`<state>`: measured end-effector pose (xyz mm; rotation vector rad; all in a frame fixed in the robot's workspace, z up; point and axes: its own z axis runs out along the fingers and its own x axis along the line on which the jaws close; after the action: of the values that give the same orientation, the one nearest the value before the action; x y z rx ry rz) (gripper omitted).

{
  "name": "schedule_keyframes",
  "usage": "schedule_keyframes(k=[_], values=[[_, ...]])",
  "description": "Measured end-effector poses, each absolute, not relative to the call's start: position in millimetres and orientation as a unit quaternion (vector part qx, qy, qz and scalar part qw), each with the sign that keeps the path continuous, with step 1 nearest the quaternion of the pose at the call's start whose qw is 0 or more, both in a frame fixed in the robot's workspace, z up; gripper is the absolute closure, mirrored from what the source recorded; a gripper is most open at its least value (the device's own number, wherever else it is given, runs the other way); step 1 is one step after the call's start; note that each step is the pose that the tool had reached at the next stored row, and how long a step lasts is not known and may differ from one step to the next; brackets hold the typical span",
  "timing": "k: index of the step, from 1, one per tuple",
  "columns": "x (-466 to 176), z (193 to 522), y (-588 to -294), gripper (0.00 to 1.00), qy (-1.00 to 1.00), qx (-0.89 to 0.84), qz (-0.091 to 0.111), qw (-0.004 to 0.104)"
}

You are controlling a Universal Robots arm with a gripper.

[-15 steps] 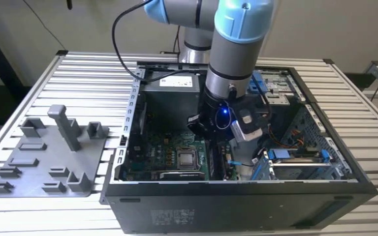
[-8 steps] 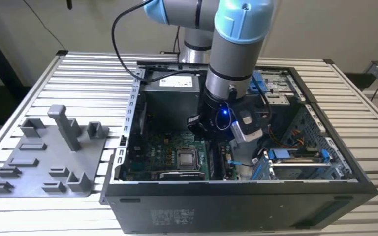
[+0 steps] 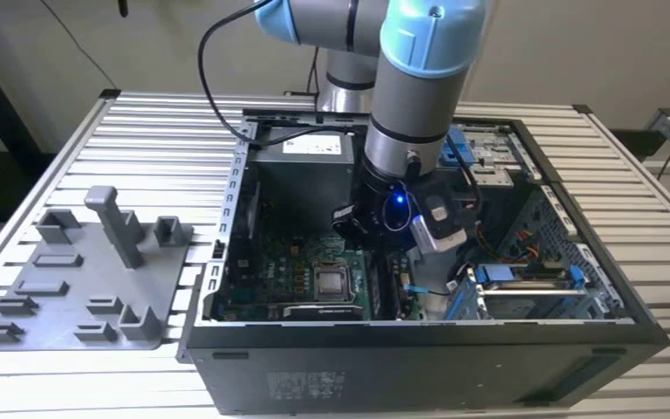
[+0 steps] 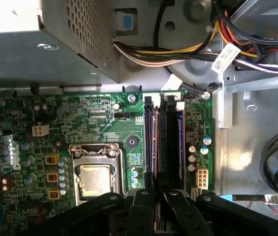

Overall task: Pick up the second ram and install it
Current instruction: 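Insert the second ram into the second slot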

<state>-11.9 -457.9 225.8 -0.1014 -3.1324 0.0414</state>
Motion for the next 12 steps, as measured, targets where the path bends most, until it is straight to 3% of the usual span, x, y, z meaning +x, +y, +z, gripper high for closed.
schedule_keyframes(k=[12], values=[[-11.6, 226.0, -457.8, 0.86, -1.000, -0.021, 0.016, 0.003]])
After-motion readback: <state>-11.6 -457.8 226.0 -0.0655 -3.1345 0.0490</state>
